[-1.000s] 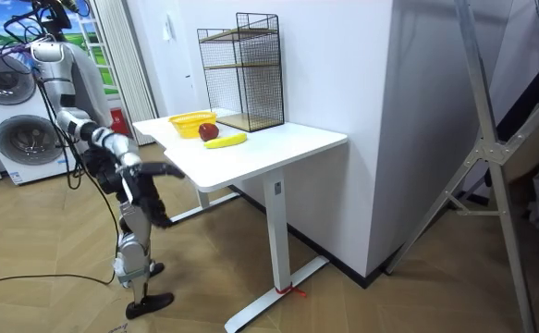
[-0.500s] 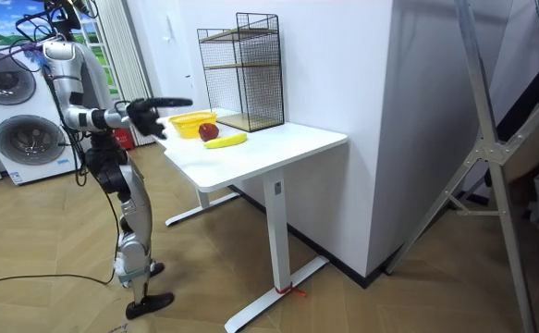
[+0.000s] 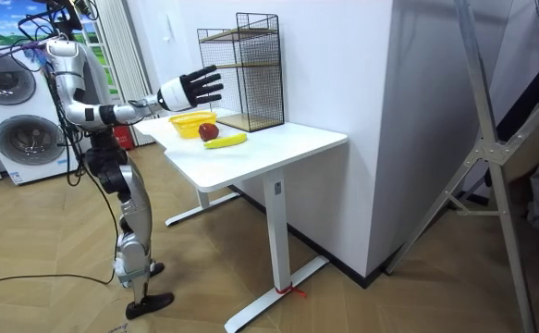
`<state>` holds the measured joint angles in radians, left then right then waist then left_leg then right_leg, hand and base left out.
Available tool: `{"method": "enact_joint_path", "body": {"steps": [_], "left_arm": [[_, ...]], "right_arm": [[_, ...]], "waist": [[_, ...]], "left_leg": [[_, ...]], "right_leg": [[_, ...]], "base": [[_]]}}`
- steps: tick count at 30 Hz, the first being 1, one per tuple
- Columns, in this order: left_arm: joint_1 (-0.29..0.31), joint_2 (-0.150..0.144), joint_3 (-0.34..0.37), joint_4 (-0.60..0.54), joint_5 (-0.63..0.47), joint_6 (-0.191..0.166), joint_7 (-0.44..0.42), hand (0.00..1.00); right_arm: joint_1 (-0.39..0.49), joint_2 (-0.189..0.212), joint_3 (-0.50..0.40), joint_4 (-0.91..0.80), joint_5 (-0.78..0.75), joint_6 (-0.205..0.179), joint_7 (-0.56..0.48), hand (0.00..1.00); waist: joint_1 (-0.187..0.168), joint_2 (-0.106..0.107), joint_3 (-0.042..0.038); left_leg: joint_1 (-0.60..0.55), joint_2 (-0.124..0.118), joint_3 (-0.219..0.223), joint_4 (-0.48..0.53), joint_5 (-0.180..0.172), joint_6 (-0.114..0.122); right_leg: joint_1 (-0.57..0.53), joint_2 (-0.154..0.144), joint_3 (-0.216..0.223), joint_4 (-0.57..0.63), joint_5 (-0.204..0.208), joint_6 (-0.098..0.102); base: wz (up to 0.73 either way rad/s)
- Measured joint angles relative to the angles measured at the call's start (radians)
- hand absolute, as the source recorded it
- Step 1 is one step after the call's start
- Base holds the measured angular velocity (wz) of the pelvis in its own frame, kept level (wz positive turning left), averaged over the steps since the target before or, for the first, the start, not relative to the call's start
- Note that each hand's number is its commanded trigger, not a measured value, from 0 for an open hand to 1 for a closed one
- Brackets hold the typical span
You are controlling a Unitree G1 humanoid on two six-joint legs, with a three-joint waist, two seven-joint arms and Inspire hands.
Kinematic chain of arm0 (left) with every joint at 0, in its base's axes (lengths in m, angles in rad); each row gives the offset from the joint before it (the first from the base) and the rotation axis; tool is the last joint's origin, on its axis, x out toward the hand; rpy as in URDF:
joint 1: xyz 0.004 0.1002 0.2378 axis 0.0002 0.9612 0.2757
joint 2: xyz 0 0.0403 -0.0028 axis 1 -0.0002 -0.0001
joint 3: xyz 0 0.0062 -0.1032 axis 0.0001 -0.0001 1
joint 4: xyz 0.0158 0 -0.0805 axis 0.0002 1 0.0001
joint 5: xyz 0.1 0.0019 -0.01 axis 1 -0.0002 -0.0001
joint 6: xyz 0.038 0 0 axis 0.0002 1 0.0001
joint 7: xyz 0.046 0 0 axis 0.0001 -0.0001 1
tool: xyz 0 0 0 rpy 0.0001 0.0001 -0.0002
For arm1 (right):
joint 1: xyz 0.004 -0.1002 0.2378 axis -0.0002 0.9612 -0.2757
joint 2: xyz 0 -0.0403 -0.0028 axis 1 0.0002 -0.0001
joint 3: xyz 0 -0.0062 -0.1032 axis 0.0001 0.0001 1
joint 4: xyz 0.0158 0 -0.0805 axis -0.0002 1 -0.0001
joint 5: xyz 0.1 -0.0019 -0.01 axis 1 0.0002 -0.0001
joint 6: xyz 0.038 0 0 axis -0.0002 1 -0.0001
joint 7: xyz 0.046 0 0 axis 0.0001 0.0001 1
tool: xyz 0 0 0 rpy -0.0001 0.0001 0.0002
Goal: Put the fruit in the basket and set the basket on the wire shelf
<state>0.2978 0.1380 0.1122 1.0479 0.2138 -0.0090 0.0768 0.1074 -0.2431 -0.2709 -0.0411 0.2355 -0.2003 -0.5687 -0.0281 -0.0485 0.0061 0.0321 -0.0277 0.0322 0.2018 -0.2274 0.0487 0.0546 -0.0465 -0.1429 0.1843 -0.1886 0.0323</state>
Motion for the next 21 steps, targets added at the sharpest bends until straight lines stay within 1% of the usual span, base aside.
{"method": "enact_joint_path", "body": {"steps": [2, 3, 4, 6, 7, 9, 10, 12, 15, 21], "left_arm": [[0.0, 0.005, -0.013, -0.012, 0.0, 0.0, 0.0, 0.0], [0.0, 0.009, -0.017, -0.013, 0.001, 0.0, 0.0, 0.0], [0.0, 0.011, -0.018, -0.013, 0.002, 0.0, 0.0, 0.0], [0.0, 0.019, -0.018, -0.013, 0.017, 0.003, 0.0, 0.0], [0.001, 0.02, -0.018, -0.013, 0.017, 0.003, 0.0, 0.0], [0.001, 0.031, -0.018, -0.01, 0.017, 0.004, 0.0, 0.0], [0.001, 0.033, -0.019, -0.01, 0.017, 0.004, 0.0, 0.0], [0.003, 0.034, -0.018, -0.01, 0.017, 0.006, 0.0, 0.0], [-0.001, 0.033, -0.019, -0.012, 0.017, 0.006, 0.0, 0.0], [0.0, 0.033, -0.018, -0.011, 0.017, 0.006, 0.0, 0.0]], "right_arm": [[0.0, -0.005, 0.032, 0.0, -0.003, 0.016, 0.052, 0.0], [0.0, -0.012, 0.056, 0.0, -0.008, 0.028, 0.086, 0.0], [0.0, -0.014, 0.063, 0.0, -0.011, 0.032, 0.105, 0.0], [0.0, -0.026, 0.092, 0.001, -0.045, 0.052, 0.168, 0.0], [0.0, -0.029, 0.097, 0.001, -0.051, 0.052, 0.185, 0.0], [-0.017, -0.035, 0.111, 0.039, -0.08, 0.053, 0.244, 0.0], [-0.02, -0.035, 0.112, 0.049, -0.088, 0.054, 0.258, 0.0], [-0.021, -0.036, 0.13, 0.073, -0.09, 0.061, 0.3, 0.0], [-0.021, -0.036, 0.143, 0.097, -0.09, 0.071, 0.363, 0.0], [-0.021, -0.036, 0.143, 0.101, -0.095, 0.071, 0.424, 0.0]], "waist": [[0.002, -0.005, 0.0022], [0.005, -0.009, 0.0015], [0.005, -0.01, 0.0017], [0.007, -0.015, 0.0037], [0.008, -0.016, 0.004], [0.01, -0.019, 0.0019], [0.01, -0.019, 0.0017], [0.022, -0.017, 0.0026], [0.029, -0.015, 0.0026], [0.036, -0.011, 0.0027]], "left_leg": [[0.0, 0.0, 0.0, 0.0, 0.0, 0.0], [0.0, 0.0, -0.001, -0.001, 0.0, 0.0], [0.002, -0.001, -0.002, -0.001, 0.0, 0.0], [0.01, -0.001, -0.003, -0.003, 0.0, 0.0], [0.012, -0.001, -0.005, -0.003, 0.0, 0.0], [0.014, 0.0, -0.005, -0.002, 0.0, 0.0], [0.014, 0.0, -0.006, -0.002, 0.0, 0.0], [0.015, 0.0, -0.005, -0.002, 0.0, 0.0], [0.014, 0.0, -0.006, 0.0, 0.0, 0.0], [0.014, 0.0, -0.009, 0.001, 0.0, 0.0]], "right_leg": [[0.0, 0.0, 0.0, 0.0, 0.0, 0.0], [0.001, 0.0, 0.0, 0.0, 0.0, 0.0], [0.002, 0.0, 0.0, 0.0, 0.0, 0.0], [0.011, 0.0, 0.0, -0.002, 0.0, 0.0], [0.014, 0.0, 0.0, -0.003, 0.0, 0.0], [0.018, 0.0, 0.003, -0.004, 0.0, 0.0], [0.018, 0.0, 0.003, -0.004, 0.0, 0.0], [0.018, -0.001, 0.005, -0.004, 0.0, 0.0], [0.018, 0.0, 0.005, -0.005, 0.0, 0.0], [0.018, 0.0, 0.004, -0.002, 0.0, 0.0]], "base": [[0.0], [0.0], [0.0], [0.02], [0.05], [0.0], [0.0], [-0.02], [-0.01], [0.0]]}}
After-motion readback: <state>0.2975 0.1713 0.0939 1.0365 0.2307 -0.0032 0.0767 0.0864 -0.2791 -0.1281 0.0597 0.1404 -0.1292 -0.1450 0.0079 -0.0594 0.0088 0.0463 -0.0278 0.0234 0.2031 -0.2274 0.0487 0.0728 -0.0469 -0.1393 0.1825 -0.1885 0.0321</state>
